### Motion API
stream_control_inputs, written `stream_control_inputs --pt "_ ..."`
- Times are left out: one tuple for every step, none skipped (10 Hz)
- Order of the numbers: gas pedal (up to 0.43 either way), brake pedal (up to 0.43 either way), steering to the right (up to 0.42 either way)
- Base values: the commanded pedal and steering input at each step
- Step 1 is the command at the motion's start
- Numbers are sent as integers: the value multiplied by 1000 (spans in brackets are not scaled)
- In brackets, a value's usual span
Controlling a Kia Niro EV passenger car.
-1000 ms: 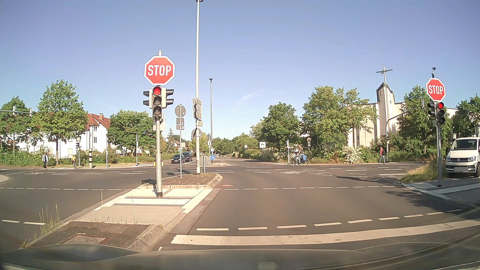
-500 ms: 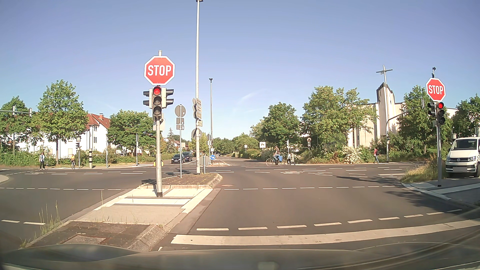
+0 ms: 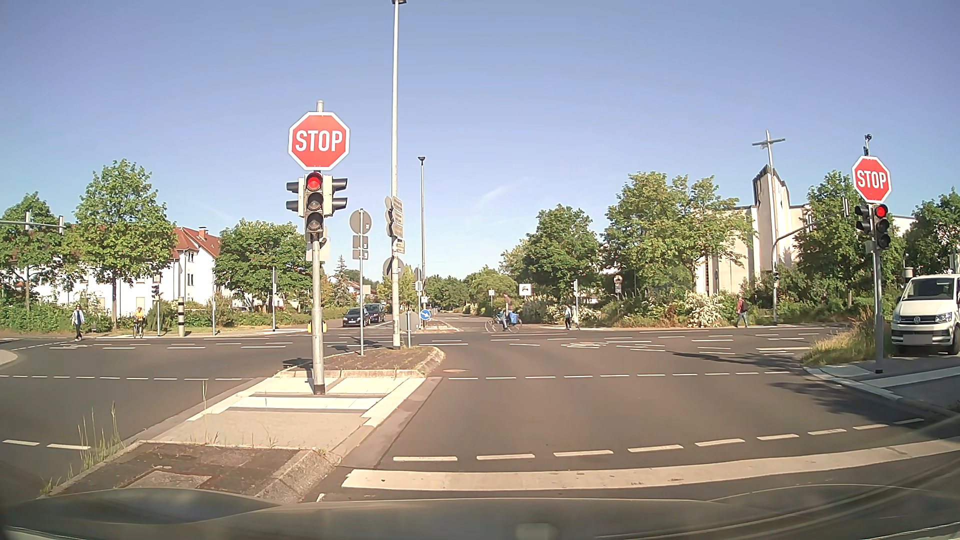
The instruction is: Follow the waypoints while adhering to traffic rules and regulations
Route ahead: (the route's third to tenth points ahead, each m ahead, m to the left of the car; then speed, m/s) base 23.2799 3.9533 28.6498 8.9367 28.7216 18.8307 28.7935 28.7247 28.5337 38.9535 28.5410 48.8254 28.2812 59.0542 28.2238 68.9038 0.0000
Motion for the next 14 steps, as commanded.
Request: stream_control_inputs --pt "0 311 12" --pt "0 311 12" --pt "0 311 12" --pt "0 311 12" --pt "0 311 12" --pt "0 311 12" --pt "0 311 12" --pt "0 311 12" --pt "0 311 12" --pt "0 311 12" --pt "0 311 12" --pt "0 311 12" --pt "0 311 12" --pt "0 311 12"
